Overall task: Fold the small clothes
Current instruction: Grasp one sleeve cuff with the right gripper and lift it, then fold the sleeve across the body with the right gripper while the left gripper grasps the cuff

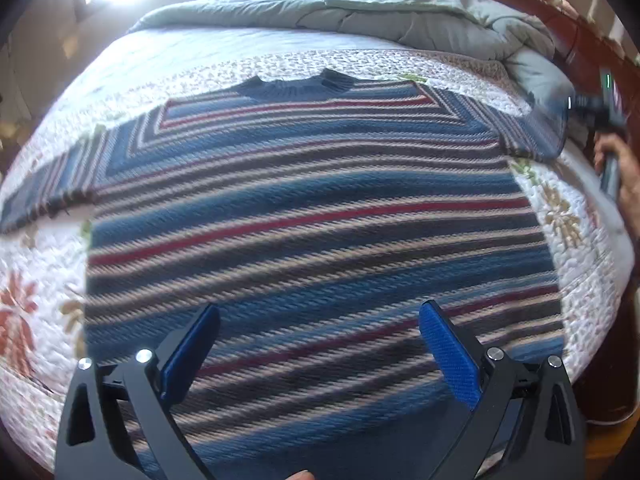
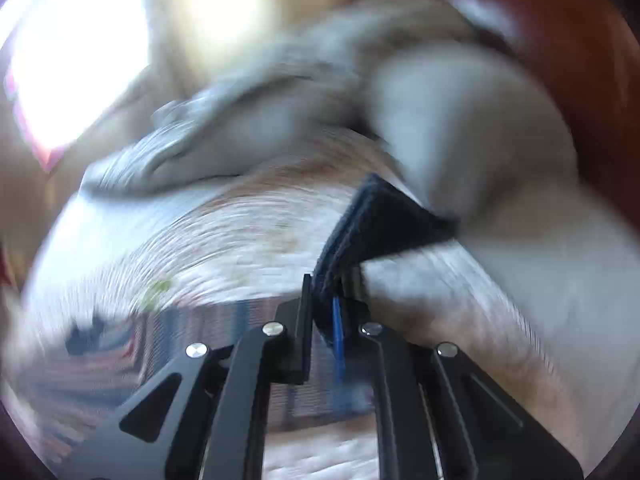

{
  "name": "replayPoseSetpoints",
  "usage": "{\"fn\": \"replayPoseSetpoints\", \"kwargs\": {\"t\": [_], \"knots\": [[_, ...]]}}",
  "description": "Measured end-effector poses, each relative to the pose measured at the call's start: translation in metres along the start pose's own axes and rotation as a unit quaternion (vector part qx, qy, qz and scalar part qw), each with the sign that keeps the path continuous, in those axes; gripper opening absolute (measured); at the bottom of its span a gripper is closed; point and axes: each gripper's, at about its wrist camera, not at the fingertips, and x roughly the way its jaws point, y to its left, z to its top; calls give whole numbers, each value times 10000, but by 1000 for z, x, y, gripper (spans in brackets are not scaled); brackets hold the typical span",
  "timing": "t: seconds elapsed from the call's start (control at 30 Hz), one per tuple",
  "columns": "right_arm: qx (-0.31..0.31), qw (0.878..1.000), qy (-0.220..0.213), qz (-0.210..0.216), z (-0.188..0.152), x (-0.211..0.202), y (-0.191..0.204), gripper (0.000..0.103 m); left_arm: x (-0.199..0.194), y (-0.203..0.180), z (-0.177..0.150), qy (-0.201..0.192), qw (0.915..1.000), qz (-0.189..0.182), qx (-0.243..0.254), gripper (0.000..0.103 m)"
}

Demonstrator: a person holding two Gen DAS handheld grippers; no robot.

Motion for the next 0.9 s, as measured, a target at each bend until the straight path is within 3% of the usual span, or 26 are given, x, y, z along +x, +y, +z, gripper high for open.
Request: {"fn": "replayPoseSetpoints", "kwargs": {"t": [0.1,0.17,0.27,0.33,0.43,0.53,0.57,0.6,0.63,0.7,0.77,0.8,0.9], "knots": [[-1293,9915,-125,-19,-7,-18,108,7,-7,12,6,-124,9999,-67,64,99],[-1873,9822,-142,-76,-15,-18,159,7,-13,25,12,-176,9994,-285,-57,99],[-2847,9584,44,-219,-41,1,242,8,-10,52,19,-219,9957,-791,-436,99],[-3428,9384,273,-352,-70,21,294,8,4,78,23,21,9911,-1113,-735,99],[-4269,9004,467,-695,-124,50,356,8,11,103,33,-34,9956,-728,-584,99],[-4711,8767,440,-862,-162,63,387,15,16,123,54,-110,9979,-480,-432,99],[-4798,8720,352,-902,-171,64,393,28,18,128,63,-131,9979,-492,-410,99],[-4817,8710,344,-905,-175,64,393,54,20,133,75,-179,9975,-537,-433,99],[-4782,8731,389,-868,-179,65,393,67,23,137,87,-212,9965,-620,-512,99],[-4573,8857,357,-716,-177,56,387,69,37,140,117,-130,9922,-993,-742,99],[-3963,9170,343,-297,-164,35,374,68,50,133,142,-76,9871,-1355,-851,99],[-3318,9431,201,25,-155,12,356,74,64,121,163,17,9831,-1613,-864,99],[-1882,9794,272,672,-147,-22,310,78,104,74,202,442,9671,-2422,-641,99]]}}
